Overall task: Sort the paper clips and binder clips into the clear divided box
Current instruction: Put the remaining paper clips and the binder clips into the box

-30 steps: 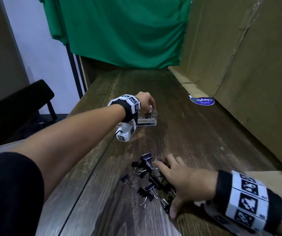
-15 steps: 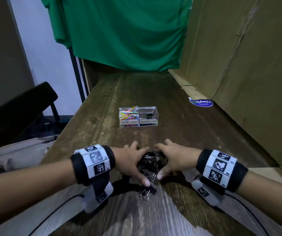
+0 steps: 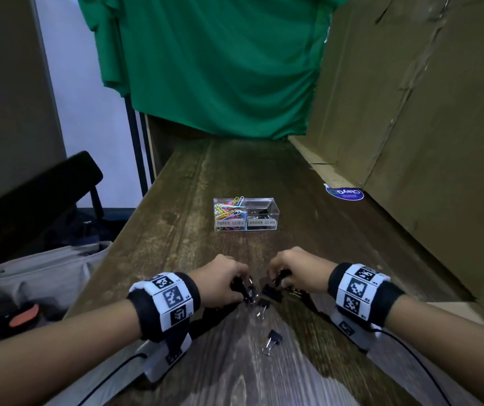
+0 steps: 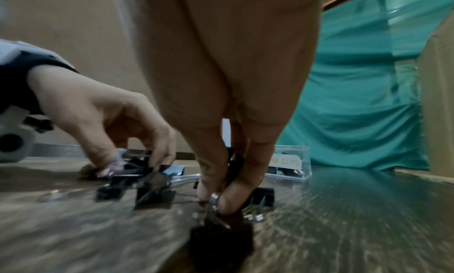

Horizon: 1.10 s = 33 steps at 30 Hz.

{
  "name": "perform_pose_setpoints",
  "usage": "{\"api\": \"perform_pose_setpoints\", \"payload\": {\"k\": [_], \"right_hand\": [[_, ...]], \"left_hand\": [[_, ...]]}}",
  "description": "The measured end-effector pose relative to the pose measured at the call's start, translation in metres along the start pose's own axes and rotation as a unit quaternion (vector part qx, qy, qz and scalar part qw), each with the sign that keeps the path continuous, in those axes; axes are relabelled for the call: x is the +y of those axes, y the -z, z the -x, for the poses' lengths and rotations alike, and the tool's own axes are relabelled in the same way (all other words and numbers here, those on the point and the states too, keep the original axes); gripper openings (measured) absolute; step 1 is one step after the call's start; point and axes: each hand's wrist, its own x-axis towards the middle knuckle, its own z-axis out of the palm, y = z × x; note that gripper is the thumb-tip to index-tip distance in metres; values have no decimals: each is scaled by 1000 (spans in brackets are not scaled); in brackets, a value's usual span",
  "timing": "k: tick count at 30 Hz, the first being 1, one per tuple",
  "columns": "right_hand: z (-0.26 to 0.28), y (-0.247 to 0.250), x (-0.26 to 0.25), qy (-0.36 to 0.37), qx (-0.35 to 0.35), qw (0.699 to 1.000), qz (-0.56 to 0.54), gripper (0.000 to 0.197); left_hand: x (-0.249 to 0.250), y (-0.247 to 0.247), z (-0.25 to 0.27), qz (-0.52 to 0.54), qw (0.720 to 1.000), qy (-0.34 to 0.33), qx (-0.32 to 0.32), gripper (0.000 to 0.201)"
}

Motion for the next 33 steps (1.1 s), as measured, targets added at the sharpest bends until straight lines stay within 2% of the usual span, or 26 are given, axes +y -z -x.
{"api": "perform_pose_setpoints", "payload": {"k": [4,8,10,12,15,17,21,24,28,33], "right_hand": [[-15,18,15,-28,4,999,-47,15],[-37,42,28,-57,50,976,-202,10],[-56,54,33,-73,99,960,-252,13],[-81,67,37,-87,155,957,-230,20],[-116,80,33,-122,212,964,-104,12],[-135,83,29,-135,196,971,-37,15],[-159,81,25,-138,129,981,36,20],[-165,76,27,-132,107,985,30,22],[-155,73,32,-121,89,989,-6,39],[-114,79,43,-75,193,978,-36,29]], "left_hand": [[-4,1,-1,8,1000,-9,-3,24],[-1,0,-4,-7,998,4,-59,40],[3,-1,-5,-7,996,8,-90,46],[7,-2,-6,-18,993,4,-116,51],[13,-4,-7,-66,988,-1,-142,59],[14,-8,-9,-77,989,-10,-125,55],[9,-10,-11,-29,994,-46,-96,40],[6,-11,-15,21,993,-100,-67,15],[4,-8,-22,94,988,-111,-51,14],[6,10,-31,155,984,-75,-43,8]]}}
